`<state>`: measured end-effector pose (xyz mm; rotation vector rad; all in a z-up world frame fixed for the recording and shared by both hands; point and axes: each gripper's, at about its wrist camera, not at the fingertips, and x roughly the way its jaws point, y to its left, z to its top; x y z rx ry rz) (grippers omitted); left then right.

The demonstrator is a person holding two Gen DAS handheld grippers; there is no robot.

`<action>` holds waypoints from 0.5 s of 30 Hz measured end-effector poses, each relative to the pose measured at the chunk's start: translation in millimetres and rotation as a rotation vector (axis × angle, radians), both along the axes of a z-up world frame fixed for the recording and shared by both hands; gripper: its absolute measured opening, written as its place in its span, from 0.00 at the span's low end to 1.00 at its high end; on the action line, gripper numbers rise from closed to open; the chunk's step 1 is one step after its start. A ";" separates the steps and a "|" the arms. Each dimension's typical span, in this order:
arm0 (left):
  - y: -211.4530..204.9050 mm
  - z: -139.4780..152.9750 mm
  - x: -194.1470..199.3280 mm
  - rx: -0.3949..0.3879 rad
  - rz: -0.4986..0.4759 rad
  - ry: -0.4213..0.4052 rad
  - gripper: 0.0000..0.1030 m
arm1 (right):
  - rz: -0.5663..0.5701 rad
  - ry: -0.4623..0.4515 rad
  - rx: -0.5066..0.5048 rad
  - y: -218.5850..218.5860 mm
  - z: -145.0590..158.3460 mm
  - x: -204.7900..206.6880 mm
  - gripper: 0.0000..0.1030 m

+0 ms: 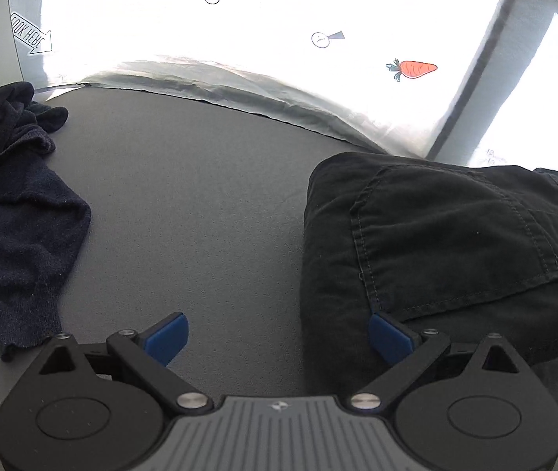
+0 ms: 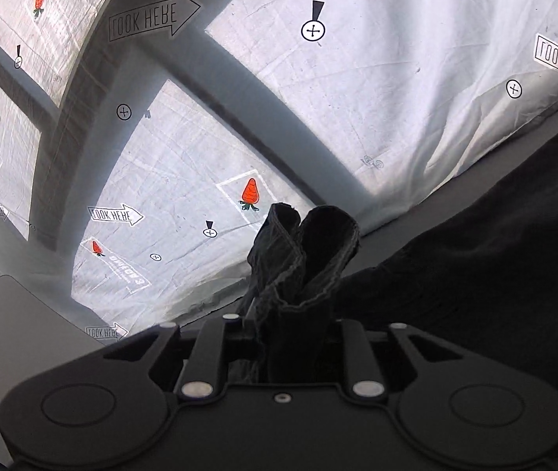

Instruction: Fold clothes

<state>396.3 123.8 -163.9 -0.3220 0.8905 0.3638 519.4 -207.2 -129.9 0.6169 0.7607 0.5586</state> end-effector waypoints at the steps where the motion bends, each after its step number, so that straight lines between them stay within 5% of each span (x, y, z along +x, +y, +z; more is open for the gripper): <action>1: -2.7 -4.6 0.2 0.011 0.004 0.009 0.95 | -0.005 0.036 -0.034 -1.7 -16.1 3.0 0.19; 8: -21.6 -36.0 2.1 0.093 0.028 0.071 1.00 | -0.054 0.219 -0.030 -23.2 -102.1 -3.5 0.29; 15: -39.3 -23.3 17.4 0.231 -0.041 0.142 1.00 | -0.016 0.178 -0.007 -44.0 -106.2 -10.7 0.45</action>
